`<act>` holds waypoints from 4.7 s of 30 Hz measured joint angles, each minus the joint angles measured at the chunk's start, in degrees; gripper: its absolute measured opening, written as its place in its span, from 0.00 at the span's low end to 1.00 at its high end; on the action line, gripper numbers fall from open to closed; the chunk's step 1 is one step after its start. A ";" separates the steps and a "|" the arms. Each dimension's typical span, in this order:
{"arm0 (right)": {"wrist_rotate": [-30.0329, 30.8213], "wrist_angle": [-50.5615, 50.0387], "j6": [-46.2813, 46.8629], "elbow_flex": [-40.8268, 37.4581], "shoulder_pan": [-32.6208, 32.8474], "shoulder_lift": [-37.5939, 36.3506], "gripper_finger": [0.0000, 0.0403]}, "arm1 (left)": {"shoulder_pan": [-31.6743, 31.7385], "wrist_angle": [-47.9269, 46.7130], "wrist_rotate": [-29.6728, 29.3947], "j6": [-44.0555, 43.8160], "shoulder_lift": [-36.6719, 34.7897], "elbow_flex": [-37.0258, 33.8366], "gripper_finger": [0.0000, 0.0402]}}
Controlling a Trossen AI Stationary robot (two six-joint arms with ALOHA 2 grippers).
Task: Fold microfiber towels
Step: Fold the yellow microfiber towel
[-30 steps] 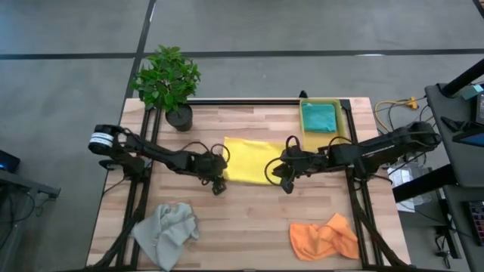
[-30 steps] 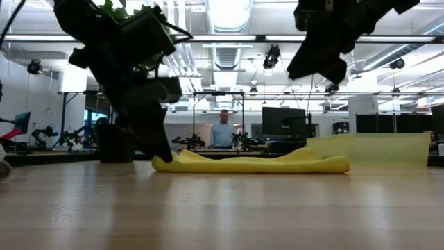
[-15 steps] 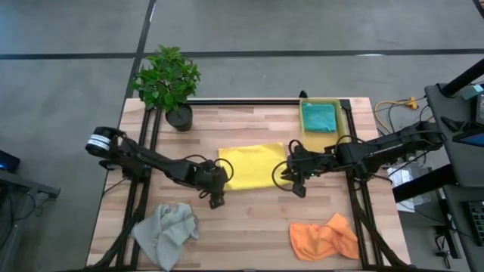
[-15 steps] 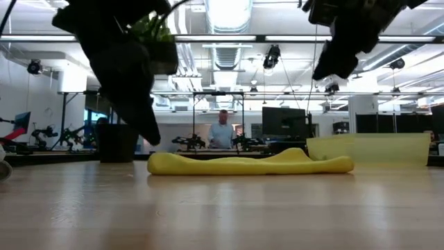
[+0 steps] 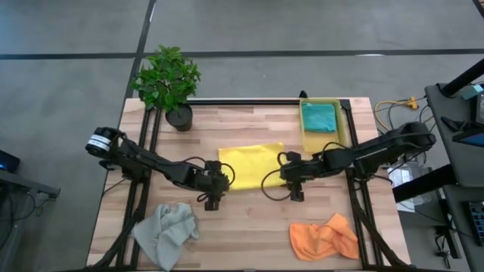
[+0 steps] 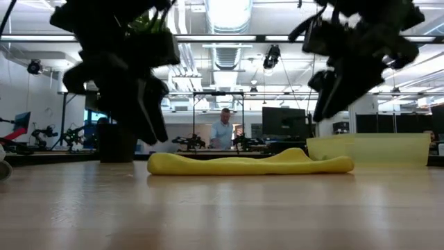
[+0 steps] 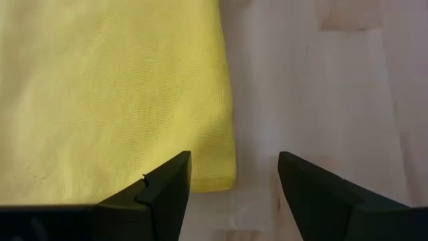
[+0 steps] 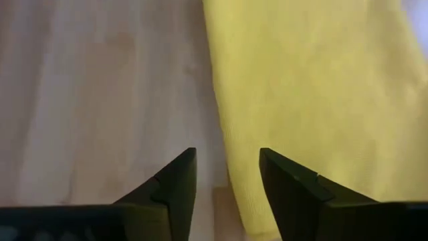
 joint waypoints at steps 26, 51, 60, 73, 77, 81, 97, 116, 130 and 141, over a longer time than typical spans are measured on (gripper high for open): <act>-1.41 1.14 -12.34 -2.16 -0.04 9.47 0.41 | 3.39 1.42 4.94 0.94 8.76 0.92 0.53; -1.56 1.38 0.21 -4.33 -2.25 11.85 0.15 | 3.25 -1.30 5.15 1.25 8.15 0.75 0.15; -5.72 -2.98 1.16 -1.14 -2.25 9.39 0.02 | 3.05 -5.41 5.17 -0.30 4.20 0.44 0.01; -10.85 -5.96 0.64 1.09 -3.91 5.80 0.02 | 3.04 -8.06 3.99 -3.01 -6.59 -0.39 0.00; -9.28 -6.11 -0.19 1.61 -6.26 5.38 0.02 | 3.17 -9.13 2.67 -3.06 -6.78 -0.42 0.00; -9.04 -5.80 -1.02 2.08 -8.86 5.41 0.02 | 3.21 -9.89 1.81 -3.32 -6.45 -1.00 0.00; -8.71 -5.48 -4.94 7.28 -16.28 8.31 0.02 | 4.14 -11.78 -12.53 -3.39 -6.12 -1.47 0.00; -2.86 -7.80 -2.75 14.36 -20.01 18.97 0.02 | 5.70 -10.97 -18.04 -19.87 -6.08 -8.26 0.00; 1.28 -7.65 -2.85 15.58 -21.71 18.28 0.02 | 8.59 -10.57 -25.12 -19.84 -6.17 -8.33 0.00; 0.99 -6.93 -3.48 15.72 -23.44 18.30 0.02 | 14.93 -8.66 -25.31 -19.35 -5.95 -8.44 0.04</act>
